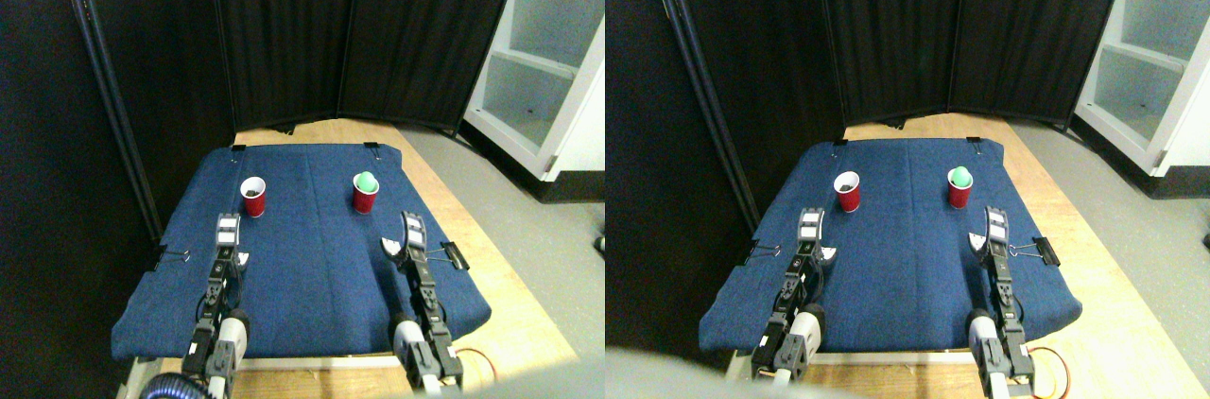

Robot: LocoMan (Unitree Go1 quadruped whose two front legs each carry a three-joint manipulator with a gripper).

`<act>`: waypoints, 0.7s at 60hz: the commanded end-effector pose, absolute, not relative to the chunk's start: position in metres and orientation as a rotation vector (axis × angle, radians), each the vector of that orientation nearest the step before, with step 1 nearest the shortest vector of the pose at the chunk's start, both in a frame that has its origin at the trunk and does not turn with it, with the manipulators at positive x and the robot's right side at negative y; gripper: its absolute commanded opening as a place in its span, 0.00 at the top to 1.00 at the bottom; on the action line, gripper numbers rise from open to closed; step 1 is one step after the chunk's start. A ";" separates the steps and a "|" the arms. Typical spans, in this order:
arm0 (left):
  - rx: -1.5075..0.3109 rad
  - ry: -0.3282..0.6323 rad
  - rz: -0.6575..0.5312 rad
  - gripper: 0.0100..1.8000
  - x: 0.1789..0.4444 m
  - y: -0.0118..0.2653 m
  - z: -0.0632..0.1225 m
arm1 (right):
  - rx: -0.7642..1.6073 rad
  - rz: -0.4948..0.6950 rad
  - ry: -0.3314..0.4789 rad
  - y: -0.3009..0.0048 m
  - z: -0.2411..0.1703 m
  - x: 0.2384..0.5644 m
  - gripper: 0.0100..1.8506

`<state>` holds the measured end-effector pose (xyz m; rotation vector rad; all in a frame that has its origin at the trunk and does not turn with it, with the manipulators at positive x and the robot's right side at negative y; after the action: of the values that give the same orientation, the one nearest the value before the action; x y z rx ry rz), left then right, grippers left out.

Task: Pour (bimanual)

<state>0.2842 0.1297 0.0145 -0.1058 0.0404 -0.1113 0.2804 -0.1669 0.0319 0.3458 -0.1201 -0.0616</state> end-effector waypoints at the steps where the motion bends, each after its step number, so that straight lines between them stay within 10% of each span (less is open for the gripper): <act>1: -0.159 0.005 -0.090 0.54 0.291 0.128 0.018 | 0.392 -0.034 -0.145 -0.166 0.036 0.288 0.64; 42: -0.735 -0.020 0.215 0.50 0.329 0.135 0.008 | 0.985 -0.248 -0.106 -0.172 0.028 0.332 0.48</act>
<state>0.3251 0.1383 0.0067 -0.7178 -0.0020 0.2191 0.3271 -0.1772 0.0276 0.9665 -0.1101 -0.2746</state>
